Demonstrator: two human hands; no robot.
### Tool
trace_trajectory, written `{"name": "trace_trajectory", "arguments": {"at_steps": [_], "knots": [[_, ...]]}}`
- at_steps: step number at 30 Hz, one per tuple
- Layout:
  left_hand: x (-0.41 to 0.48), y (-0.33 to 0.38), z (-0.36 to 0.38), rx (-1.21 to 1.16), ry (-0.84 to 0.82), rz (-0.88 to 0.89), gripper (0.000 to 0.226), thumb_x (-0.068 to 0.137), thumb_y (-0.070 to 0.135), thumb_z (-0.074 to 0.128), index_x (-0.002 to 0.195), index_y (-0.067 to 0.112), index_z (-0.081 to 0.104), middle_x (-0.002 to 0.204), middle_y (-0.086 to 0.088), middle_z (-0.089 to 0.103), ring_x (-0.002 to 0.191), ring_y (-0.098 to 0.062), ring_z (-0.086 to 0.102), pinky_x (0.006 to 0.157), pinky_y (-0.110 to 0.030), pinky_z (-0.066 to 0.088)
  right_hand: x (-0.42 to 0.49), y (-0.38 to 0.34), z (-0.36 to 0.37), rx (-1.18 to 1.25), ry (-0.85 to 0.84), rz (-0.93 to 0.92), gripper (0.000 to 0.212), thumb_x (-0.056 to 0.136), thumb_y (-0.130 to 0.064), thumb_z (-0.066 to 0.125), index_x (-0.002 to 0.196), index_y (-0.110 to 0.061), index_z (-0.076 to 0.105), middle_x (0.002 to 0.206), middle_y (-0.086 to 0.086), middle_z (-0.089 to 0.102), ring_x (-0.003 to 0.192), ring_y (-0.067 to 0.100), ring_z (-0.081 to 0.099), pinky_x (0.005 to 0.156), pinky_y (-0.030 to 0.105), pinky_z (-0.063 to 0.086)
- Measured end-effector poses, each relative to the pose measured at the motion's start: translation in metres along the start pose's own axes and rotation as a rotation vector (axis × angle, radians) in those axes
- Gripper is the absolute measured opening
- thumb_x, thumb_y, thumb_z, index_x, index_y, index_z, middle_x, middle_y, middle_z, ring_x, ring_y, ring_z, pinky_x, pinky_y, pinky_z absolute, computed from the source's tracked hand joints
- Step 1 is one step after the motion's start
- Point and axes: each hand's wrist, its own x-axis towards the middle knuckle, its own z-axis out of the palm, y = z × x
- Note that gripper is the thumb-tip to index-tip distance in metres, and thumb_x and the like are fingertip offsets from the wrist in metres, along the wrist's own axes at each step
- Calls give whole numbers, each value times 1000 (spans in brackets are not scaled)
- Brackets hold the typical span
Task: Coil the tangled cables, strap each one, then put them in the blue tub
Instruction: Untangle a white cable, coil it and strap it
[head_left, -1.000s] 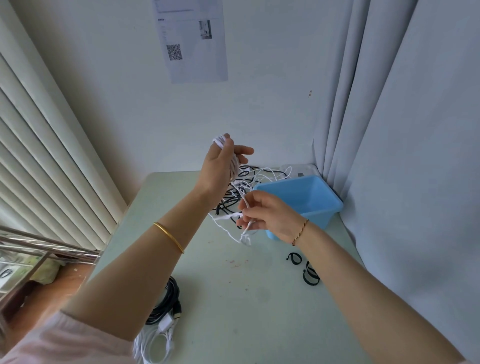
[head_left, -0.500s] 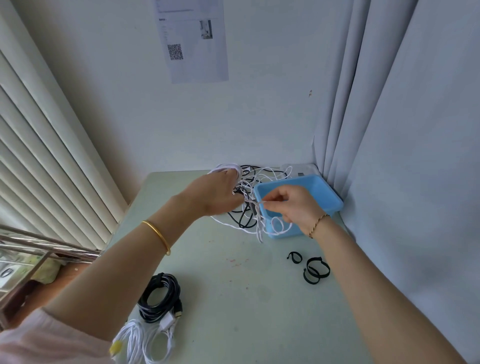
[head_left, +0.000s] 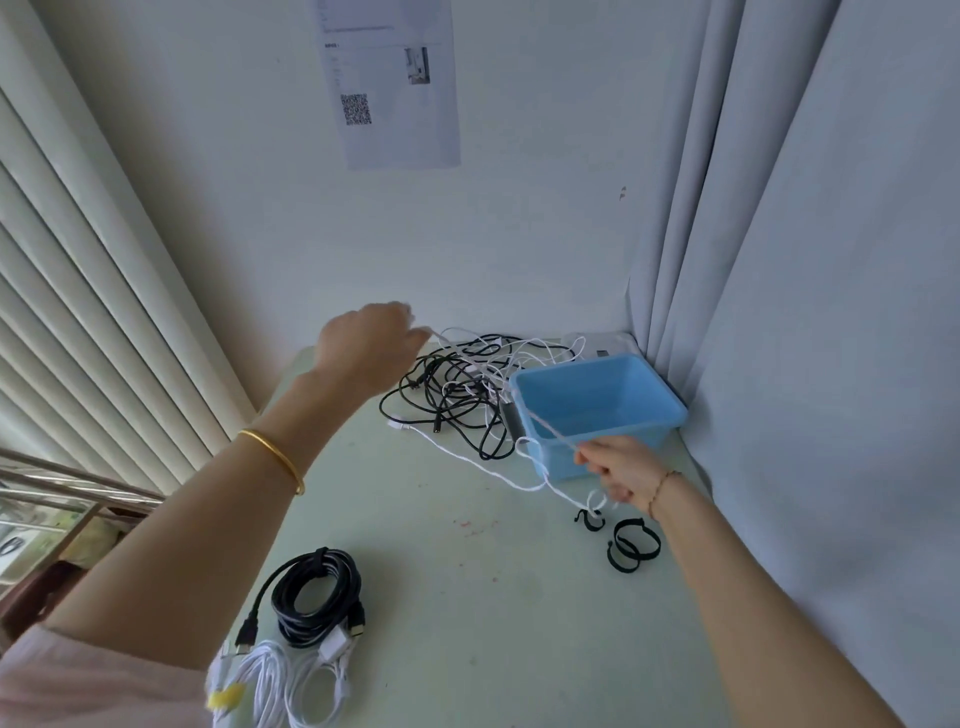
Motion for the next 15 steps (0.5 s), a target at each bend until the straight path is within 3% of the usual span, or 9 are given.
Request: {"name": "trace_trajectory", "arguments": {"at_steps": [5, 8, 9, 11, 13, 15], "knots": [[2, 22, -6, -131, -76, 3, 33, 97, 38, 40, 78, 14, 54, 85, -6, 67, 79, -28, 61, 69, -32, 44, -1, -8, 42, -408, -200, -46, 33, 95, -23, 49, 64, -14, 58, 61, 1, 47, 52, 12, 39, 50, 21, 34], [-1, 30, -3, -151, -169, 15, 32, 96, 34, 38, 71, 17, 50, 75, -2, 67, 71, -22, 59, 68, -30, 45, 2, -16, 55, -614, -95, -247, 24, 93, -21, 49, 76, -13, 64, 70, 1, 55, 65, 12, 48, 64, 26, 40], [-2, 32, 0, -149, -188, 18, 33, 96, 33, 38, 70, 17, 50, 71, -1, 68, 67, -21, 57, 68, -29, 45, 2, -21, 59, -543, -23, -321, 23, 93, -19, 47, 84, -10, 67, 77, 0, 61, 73, 13, 55, 70, 27, 44], [-3, 34, 3, -146, -217, 29, 35, 96, 33, 38, 67, 16, 48, 70, -2, 69, 64, -20, 57, 69, -30, 47, -4, -34, 61, -81, 90, -383, 25, 93, -17, 44, 94, -8, 68, 90, 3, 70, 88, 17, 64, 85, 31, 49], [-4, 36, 5, -151, -226, 33, 36, 95, 33, 37, 66, 15, 48, 71, -3, 70, 66, -22, 60, 73, -31, 50, -12, -49, 60, 358, -13, -389, 20, 97, -14, 42, 101, -11, 62, 83, 3, 73, 85, 18, 69, 86, 29, 52], [-4, 37, 5, -146, -228, 34, 37, 96, 34, 36, 67, 14, 50, 72, -3, 70, 68, -24, 62, 75, -32, 51, -19, -61, 59, 494, -133, -369, 17, 98, -17, 42, 103, -13, 57, 80, 9, 73, 84, 25, 70, 83, 30, 54]]}}
